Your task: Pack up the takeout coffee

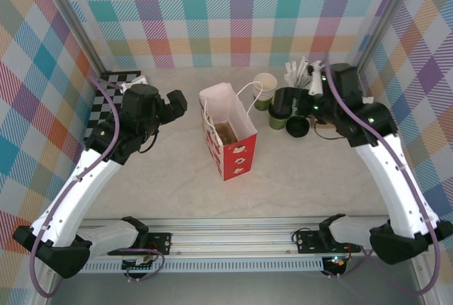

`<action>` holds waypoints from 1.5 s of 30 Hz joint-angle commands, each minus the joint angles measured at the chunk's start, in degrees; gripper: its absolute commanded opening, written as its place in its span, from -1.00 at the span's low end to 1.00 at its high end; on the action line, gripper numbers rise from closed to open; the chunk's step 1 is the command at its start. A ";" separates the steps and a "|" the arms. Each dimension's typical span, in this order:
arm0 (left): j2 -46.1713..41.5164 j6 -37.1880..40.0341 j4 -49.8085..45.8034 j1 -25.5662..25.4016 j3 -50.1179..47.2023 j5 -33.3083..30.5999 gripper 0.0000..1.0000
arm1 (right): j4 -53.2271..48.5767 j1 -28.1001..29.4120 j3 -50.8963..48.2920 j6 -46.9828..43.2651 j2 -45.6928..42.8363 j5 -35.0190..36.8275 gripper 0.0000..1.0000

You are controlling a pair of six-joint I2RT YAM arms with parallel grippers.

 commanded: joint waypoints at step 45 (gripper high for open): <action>-4.80 12.77 12.62 1.24 -13.09 -8.33 1.00 | 21.74 -13.12 -6.75 7.03 37.77 -9.81 1.00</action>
